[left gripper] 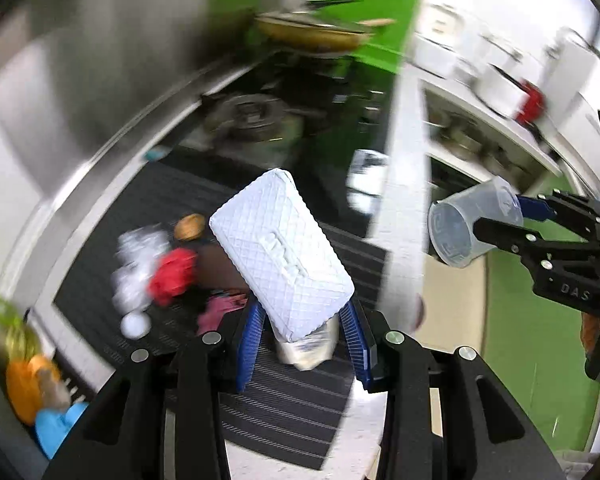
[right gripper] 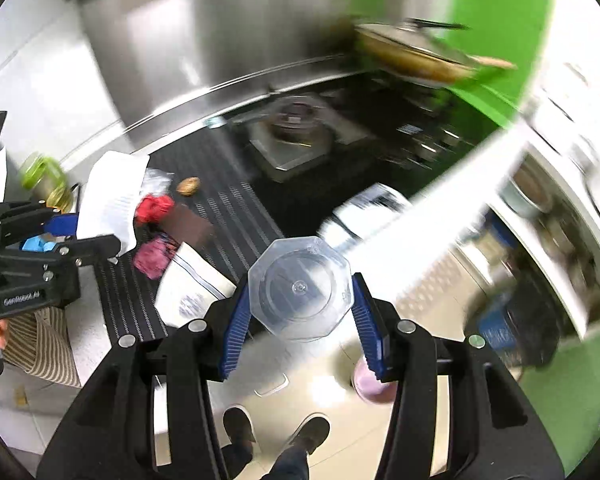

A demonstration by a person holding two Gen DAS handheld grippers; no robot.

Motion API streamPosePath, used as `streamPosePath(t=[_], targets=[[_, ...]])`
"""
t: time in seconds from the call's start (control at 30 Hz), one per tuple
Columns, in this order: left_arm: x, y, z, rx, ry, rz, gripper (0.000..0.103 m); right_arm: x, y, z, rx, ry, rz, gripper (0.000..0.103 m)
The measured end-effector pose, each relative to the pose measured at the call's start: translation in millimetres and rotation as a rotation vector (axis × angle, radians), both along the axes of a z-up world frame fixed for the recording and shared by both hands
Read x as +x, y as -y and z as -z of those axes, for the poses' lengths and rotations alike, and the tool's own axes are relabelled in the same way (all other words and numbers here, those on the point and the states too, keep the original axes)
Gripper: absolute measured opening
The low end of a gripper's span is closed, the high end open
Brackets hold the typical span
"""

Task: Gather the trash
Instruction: 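Carry the tray and cup in both tools over the pink trash bin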

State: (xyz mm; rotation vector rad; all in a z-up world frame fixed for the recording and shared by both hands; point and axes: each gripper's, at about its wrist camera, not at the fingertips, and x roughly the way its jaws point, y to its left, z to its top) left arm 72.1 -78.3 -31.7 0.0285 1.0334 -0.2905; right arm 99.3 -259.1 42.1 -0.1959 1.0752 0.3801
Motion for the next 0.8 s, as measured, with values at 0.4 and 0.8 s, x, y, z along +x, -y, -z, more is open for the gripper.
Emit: streamPosePath(t=[0.4, 0.8], targets=[[-23, 150, 17, -0.050, 0.009, 0.289, 0.038, -78, 158, 7, -0.059, -0.006, 0.313, 0.049], [-11, 260, 105, -0.034, -0.083, 0.319, 0.038, -80, 265, 78, -0.043, -0.083, 0.360, 0.049]])
